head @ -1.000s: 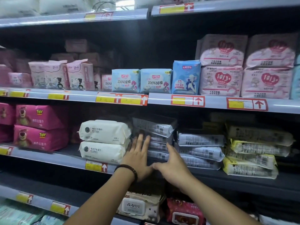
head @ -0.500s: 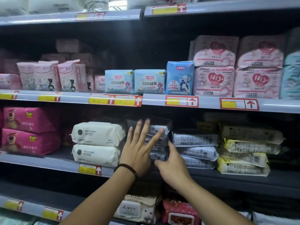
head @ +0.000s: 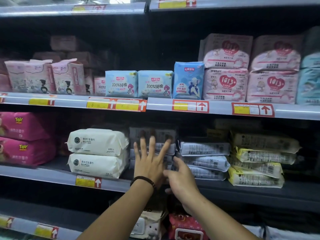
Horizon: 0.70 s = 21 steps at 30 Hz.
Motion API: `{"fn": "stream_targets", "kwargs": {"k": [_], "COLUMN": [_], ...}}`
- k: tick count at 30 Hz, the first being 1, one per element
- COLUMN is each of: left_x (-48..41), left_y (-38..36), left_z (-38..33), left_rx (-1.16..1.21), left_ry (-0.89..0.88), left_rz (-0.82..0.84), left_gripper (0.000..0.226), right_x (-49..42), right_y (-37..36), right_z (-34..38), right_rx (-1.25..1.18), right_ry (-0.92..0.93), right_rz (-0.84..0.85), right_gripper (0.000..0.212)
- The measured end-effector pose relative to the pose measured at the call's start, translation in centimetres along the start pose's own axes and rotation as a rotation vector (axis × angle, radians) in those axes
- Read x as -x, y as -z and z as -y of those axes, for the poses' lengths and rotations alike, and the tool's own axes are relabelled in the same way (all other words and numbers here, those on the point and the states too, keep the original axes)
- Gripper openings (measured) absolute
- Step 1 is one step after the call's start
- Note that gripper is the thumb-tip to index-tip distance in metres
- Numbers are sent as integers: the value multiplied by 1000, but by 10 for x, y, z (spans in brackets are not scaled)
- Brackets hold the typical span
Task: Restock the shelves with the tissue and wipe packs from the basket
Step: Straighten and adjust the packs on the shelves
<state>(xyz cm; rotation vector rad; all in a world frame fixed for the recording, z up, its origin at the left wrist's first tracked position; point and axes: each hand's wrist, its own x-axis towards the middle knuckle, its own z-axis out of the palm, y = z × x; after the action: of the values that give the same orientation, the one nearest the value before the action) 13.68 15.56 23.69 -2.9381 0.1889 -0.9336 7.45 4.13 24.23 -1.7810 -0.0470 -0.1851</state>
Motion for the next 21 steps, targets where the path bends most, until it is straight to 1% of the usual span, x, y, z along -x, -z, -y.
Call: {"fn": "stream_targets", "kwargs": {"k": [2, 5, 7, 11, 14, 16, 18, 19, 21], "left_x": [-3, -12, -15, -19, -22, -22, -19, -16, -5], "left_y": [-3, -6, -8, -13, -10, -5, 1, 4, 6], "left_z": [0, -1, -3, -6, -5, -4, -4, -4, -7], "left_rx": [-9, 5, 3, -19, -26, -25, -5, -2, 11], "left_ry": [12, 35, 44, 65, 64, 55, 52, 46, 35], "left_rz": [42, 89, 104, 171, 232, 260, 252, 230, 138], "left_gripper": [95, 82, 75, 70, 67, 65, 63, 63, 70], "right_x": [0, -2, -4, -9, -10, -3, 7, 12, 19], "right_y": [-2, -8, -9, -7, -1, 8, 21, 29, 48], "right_z": [-7, -11, -12, -10, -11, -9, -10, -12, -18], "right_rx": [27, 114, 146, 134, 191, 253, 298, 307, 330], "right_ry": [30, 85, 83, 68, 108, 142, 173, 184, 198], "right_rz": [31, 79, 100, 106, 79, 74, 50, 12, -83], "right_gripper": [72, 81, 85, 74, 76, 71, 67, 65, 58]}}
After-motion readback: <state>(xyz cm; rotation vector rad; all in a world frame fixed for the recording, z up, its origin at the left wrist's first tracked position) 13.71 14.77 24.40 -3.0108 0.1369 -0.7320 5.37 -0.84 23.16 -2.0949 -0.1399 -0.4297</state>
